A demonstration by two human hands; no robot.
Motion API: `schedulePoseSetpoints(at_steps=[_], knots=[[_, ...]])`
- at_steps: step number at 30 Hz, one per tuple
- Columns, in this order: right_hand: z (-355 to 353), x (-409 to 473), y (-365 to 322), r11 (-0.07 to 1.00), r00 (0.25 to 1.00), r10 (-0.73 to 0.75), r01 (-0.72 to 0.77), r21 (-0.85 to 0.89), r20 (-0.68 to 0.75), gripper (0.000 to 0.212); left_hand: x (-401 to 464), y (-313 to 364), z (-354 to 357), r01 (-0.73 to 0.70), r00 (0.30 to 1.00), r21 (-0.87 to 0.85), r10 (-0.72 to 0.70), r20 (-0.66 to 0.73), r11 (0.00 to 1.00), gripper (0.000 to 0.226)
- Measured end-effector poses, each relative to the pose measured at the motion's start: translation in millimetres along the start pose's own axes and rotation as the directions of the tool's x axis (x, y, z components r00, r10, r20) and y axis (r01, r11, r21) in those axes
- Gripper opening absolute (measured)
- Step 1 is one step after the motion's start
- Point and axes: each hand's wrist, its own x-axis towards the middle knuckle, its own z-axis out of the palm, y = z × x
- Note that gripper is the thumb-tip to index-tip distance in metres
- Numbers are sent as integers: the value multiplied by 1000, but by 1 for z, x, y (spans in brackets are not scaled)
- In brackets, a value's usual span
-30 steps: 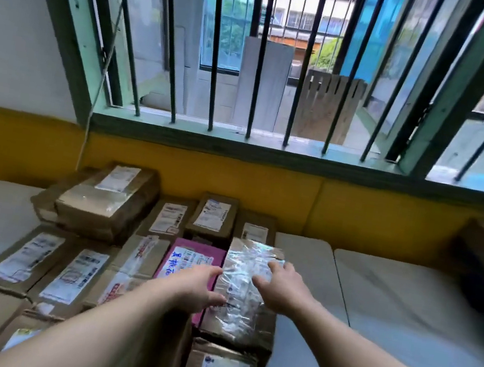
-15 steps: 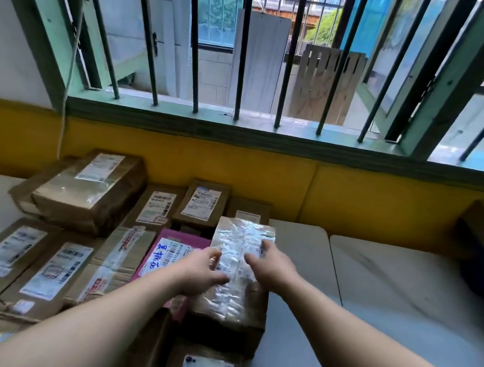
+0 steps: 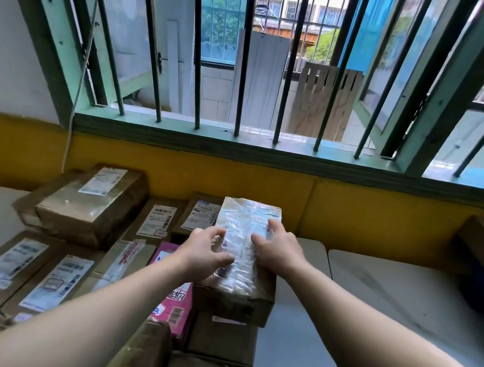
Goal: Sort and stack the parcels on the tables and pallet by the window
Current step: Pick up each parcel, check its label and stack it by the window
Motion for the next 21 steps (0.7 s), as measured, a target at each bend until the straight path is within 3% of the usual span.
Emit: schedulePoseSetpoints(at_steps=[7,13,21], knots=[[-19,-53,4,983,970,53,-8,185,-239,65,-27,22,5,-250,967,-190,256,7,949,62],[-39,-128,27,963,852,226,-120,242,-473,63,-64,46,34,-403,879,-260,450,158,877,63],[-96,-237,93,910,692,400,-222,350,-601,66,-133,118,99,-518,739,-272,584,335,811,70]])
